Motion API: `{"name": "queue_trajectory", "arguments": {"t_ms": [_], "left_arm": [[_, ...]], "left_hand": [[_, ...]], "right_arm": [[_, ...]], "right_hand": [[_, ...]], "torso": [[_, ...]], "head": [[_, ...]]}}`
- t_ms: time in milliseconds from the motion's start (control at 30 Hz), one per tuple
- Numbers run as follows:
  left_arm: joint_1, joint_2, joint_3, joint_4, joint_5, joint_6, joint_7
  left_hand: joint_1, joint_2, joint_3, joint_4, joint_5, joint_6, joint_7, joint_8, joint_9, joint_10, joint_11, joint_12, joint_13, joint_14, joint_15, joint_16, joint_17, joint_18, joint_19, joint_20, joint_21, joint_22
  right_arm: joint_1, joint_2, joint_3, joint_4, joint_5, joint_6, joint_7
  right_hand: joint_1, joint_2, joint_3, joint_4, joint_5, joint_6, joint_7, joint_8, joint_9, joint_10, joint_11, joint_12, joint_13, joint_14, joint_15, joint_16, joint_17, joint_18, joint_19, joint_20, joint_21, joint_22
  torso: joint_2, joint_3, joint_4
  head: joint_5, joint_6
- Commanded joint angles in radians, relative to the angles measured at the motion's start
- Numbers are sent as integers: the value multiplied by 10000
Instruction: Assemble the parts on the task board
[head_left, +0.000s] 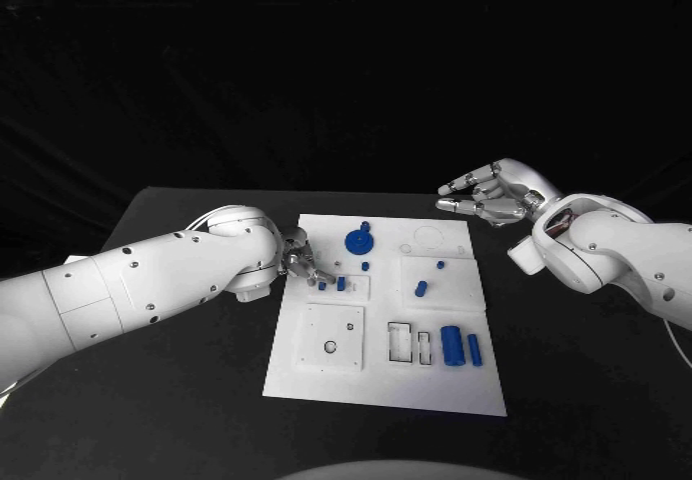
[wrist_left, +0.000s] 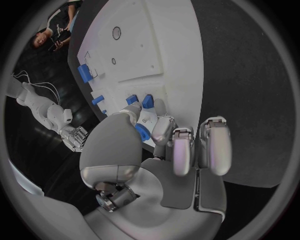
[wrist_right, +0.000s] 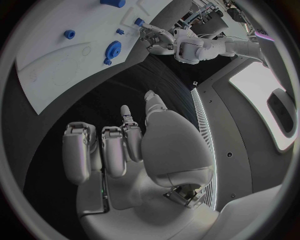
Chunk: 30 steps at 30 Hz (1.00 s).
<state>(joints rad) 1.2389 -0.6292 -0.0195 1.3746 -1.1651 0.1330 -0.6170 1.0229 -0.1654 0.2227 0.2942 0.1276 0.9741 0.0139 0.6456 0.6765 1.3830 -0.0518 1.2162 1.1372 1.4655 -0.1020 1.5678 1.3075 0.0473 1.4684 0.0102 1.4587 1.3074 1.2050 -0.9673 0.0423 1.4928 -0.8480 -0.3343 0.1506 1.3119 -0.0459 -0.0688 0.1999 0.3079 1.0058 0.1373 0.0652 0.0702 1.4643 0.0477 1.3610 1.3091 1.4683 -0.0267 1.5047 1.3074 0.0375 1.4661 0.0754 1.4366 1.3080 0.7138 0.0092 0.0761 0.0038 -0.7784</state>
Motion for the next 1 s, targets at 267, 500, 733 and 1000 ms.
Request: {"name": "queue_trajectory", "arguments": {"t_ms": [267, 500, 733, 1000], "left_arm": [[-23, -253, -12, 80, 1507, -2457, 1234], [-21, -331, -12, 51, 2956, -3391, 3309], [-21, -71, -14, -66, 1990, -3665, 5504], [-19, 630, -69, -638, -852, -3524, 6025]], "left_hand": [[-240, 170, -1164, 16, 101, -749, 300, -385, -182, -1201, 247, -1764, -1897, 1053, 111, 30, 2633, 218, 46, 42, -1373, -185], [464, 225, -1449, 56, 83, -2231, 1172, -1151, -1003, -3970, 986, -4344, -4395, -1043, 824, -3996, -2164, 1304, -2628, 655, -7631, -6056], [3804, 502, -38, -1325, -23, -2641, 1498, -1731, -1895, -5410, 1431, -5846, -5718, -2750, 1143, -6523, -4822, 1326, -2999, 999, -8793, -6850], [4381, -322, 991, -1660, -158, -1210, 1330, -3111, -3845, -4674, 1381, -7645, -8204, -681, 1016, -3705, -2432, 1340, -1588, 886, -8473, -6843]], "right_arm": [[-6, 1, 0, -1, -21, 114, 87], [-6, -13, 0, -6, -21, 115, 87], [-7, -16, 0, -39, -21, 111, 97], [-8, 28, -1, -83, -17, 119, 107]], "right_hand": [[-78, -16, -77, 3, 62, -62, 18, 33, 11, 160, 44, -62, 1468, 738, 32, -61, 1334, 173, -34, 39, -35, 110], [-78, -16, -77, 3, 62, -62, 18, 33, 11, 160, 44, -62, 1468, 738, 32, -61, 1334, 173, -34, 39, -35, 110], [-78, -16, -77, 3, 62, -62, 18, 33, 11, 160, 44, -62, 1468, 738, 32, -61, 1334, 173, -34, 39, -35, 110], [-78, -16, -77, 3, 62, -62, 18, 33, 11, 160, 44, -62, 1468, 738, 32, -61, 1334, 173, -34, 39, -35, 110]], "torso": [[-6, 11, 6], [4, 6, 5], [0, -3, 7], [14, -4, -9]], "head": [[-48, 26], [-110, 73], [-192, 144], [-240, 234]]}}
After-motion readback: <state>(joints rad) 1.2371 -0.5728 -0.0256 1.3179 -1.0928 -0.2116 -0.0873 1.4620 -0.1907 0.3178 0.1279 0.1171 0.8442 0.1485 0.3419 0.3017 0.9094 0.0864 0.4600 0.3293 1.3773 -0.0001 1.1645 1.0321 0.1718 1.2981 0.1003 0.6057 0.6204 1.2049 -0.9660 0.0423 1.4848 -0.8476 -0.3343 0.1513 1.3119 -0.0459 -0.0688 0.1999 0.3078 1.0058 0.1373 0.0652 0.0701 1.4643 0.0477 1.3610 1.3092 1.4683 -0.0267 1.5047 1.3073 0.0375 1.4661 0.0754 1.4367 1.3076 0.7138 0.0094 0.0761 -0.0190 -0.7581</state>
